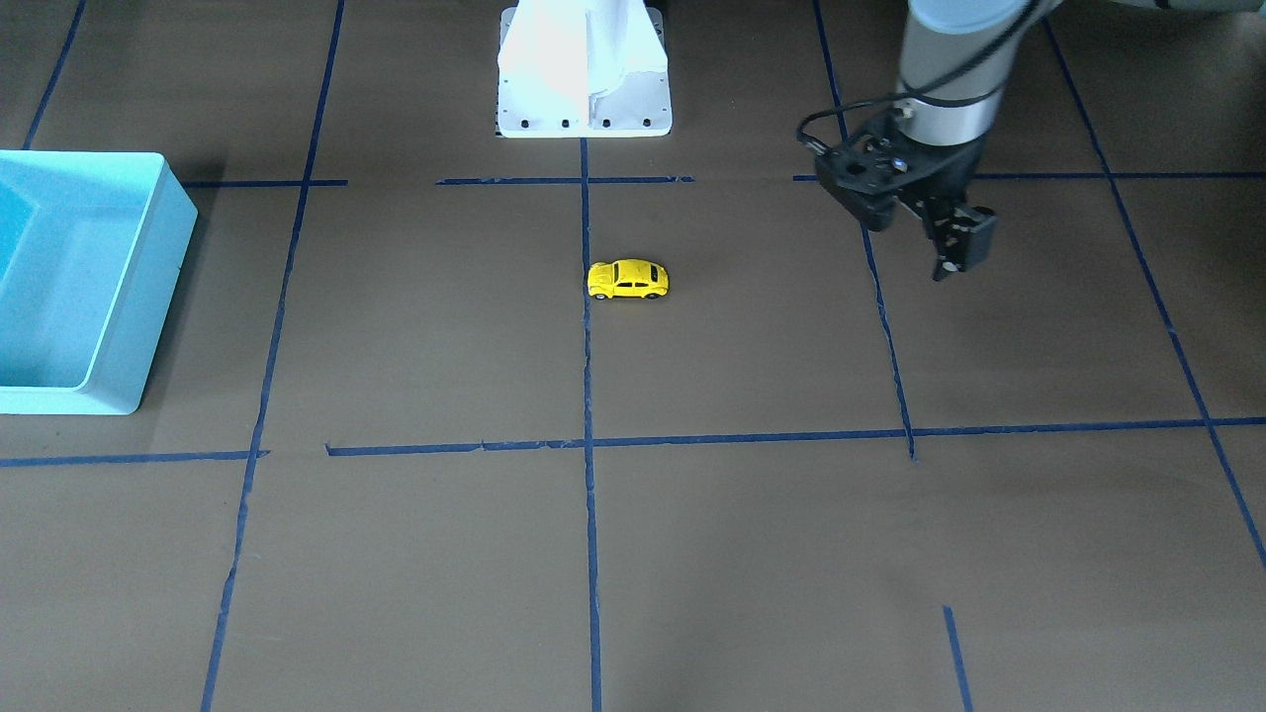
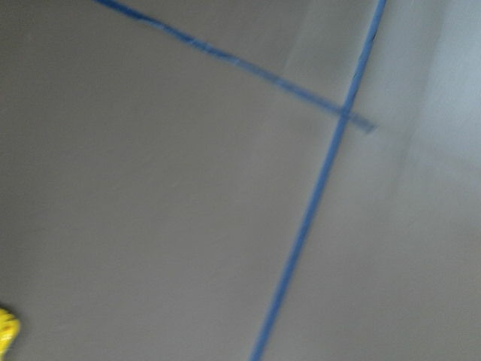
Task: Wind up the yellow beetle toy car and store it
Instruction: 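Reach the left gripper over the yellow beetle toy car, then lower the left gripper onto the yellow car and close on it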
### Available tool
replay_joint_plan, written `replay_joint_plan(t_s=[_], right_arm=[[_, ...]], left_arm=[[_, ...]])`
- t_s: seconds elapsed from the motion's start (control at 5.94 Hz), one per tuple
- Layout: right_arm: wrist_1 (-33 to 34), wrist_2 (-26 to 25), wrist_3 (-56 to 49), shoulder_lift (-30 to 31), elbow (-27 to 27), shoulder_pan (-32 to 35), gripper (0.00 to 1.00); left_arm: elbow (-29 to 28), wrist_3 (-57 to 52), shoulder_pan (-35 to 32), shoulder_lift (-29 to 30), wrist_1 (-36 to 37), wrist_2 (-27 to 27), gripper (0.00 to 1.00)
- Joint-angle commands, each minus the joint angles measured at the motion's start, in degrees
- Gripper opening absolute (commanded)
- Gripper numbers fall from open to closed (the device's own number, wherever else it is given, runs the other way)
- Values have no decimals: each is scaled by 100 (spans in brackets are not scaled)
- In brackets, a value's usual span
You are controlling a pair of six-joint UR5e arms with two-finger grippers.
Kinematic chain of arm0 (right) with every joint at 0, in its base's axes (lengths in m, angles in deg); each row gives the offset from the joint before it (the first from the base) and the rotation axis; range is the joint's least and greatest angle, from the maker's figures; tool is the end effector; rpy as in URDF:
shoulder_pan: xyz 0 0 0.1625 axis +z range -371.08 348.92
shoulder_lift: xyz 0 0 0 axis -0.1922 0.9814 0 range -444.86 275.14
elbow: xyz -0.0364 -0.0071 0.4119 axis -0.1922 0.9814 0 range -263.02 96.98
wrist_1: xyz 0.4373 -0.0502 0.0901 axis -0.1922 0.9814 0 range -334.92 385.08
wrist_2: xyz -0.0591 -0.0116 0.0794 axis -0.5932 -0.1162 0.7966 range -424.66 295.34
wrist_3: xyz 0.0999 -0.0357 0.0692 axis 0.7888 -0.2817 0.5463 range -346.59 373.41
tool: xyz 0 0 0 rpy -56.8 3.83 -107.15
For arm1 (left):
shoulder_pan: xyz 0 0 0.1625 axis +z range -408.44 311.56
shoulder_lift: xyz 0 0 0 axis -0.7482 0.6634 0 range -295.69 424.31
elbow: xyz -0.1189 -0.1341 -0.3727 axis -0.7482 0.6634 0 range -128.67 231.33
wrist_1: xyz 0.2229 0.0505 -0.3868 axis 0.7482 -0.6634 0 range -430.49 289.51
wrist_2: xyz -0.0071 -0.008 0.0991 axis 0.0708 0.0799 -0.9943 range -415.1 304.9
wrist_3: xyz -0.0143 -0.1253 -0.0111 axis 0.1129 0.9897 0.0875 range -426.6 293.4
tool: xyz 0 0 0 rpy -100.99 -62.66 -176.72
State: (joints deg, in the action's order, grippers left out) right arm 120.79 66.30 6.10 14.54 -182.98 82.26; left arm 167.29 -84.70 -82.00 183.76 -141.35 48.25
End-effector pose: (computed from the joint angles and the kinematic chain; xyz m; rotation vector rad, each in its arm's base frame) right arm 0.0766 -0.4485 0.6706 -0.0194 -0.7193 -0.0342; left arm 0.4426 -0.4185 0.2098 0.5634 0.4534 1.3223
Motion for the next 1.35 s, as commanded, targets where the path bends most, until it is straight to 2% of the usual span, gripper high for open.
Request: replay_joint_plan(t_s=[0.0, 0.17, 0.5, 1.01, 1.18], right_arm=[[0, 0, 2, 1, 37, 0, 100], [0, 0, 2, 1, 37, 0, 100], [0, 0, 2, 1, 37, 0, 100], [0, 9, 2, 1, 37, 0, 100], [0, 0, 11, 1, 37, 0, 100]], left_arm=[[-529, -483, 403, 113, -831, -7, 100], [-653, -450, 630, 227, -858, 1, 100], [-995, -145, 632, 543, -954, 158, 100], [-2232, 164, 745, 974, -2208, 327, 100], [-2384, 166, 746, 1097, -2221, 335, 100]])
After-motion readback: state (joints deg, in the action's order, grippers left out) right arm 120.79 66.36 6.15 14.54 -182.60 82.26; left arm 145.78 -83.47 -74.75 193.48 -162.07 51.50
